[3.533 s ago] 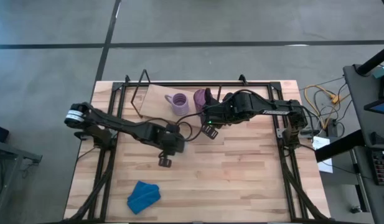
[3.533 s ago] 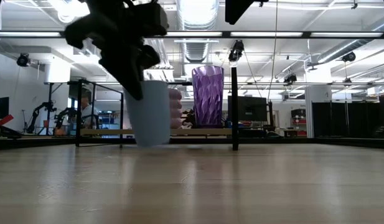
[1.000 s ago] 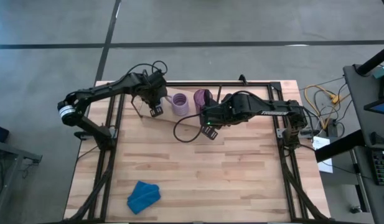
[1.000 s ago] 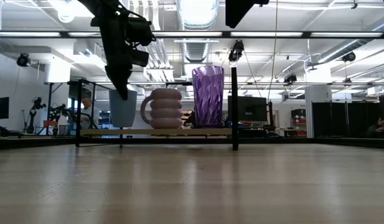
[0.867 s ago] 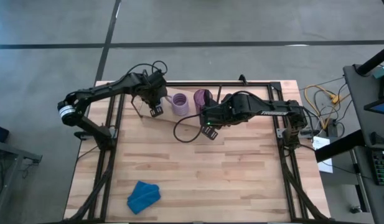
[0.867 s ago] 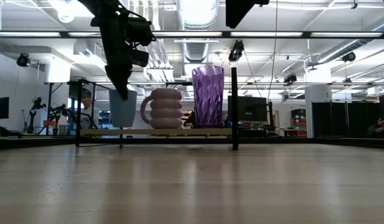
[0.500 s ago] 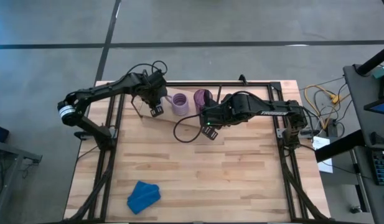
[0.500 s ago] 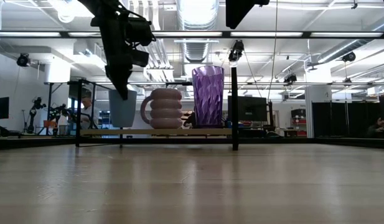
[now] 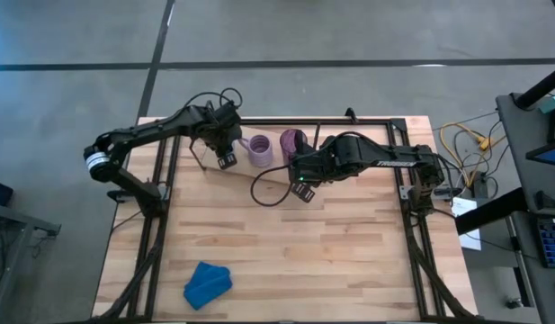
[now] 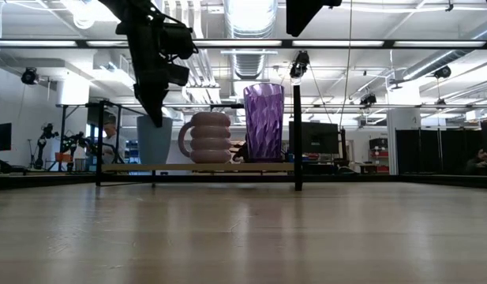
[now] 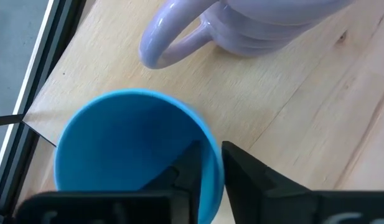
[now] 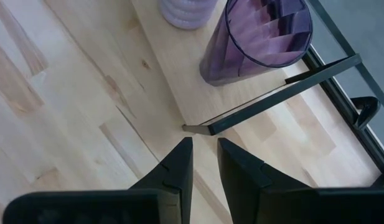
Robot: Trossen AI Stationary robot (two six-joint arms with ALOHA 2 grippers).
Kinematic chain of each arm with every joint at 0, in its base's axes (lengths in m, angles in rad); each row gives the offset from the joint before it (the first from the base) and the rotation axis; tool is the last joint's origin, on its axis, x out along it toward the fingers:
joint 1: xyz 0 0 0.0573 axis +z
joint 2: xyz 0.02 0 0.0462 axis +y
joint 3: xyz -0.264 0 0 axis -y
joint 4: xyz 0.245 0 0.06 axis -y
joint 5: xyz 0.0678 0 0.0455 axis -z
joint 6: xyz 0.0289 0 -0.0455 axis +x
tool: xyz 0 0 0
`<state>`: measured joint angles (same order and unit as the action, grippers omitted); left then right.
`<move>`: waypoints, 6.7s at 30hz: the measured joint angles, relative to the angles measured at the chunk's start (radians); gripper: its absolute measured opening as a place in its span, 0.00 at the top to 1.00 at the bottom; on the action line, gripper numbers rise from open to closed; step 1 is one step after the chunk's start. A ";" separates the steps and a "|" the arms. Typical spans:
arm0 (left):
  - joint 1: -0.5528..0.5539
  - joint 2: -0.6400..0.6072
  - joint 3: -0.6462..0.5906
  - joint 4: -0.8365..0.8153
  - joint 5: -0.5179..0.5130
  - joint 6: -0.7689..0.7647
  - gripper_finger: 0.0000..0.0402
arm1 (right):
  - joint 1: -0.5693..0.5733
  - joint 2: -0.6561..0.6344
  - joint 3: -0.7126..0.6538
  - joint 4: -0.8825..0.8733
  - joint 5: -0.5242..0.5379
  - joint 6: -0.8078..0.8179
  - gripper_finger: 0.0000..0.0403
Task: Stack small to large cups/mugs on shelf
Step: Put the blue cup on the shelf, then return to Home Position
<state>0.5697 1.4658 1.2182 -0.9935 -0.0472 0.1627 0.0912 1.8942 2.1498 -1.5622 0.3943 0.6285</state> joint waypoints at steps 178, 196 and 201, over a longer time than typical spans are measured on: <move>-0.170 -1.407 -1.185 0.959 0.046 -0.573 0.87 | -0.037 -1.894 -1.884 1.153 -0.258 -0.212 0.83; -0.170 -1.407 -1.185 0.960 0.047 -0.574 0.87 | -0.037 -1.894 -2.095 1.575 -0.398 -0.365 0.84; -0.170 -1.408 -1.185 0.959 0.047 -0.574 0.87 | -0.037 -1.894 -2.097 1.540 -0.409 -0.336 0.84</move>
<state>0.3996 0.0581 0.0330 -0.0341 -0.0002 -0.4110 0.0544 -0.0002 0.0524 -0.0223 -0.0143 0.2929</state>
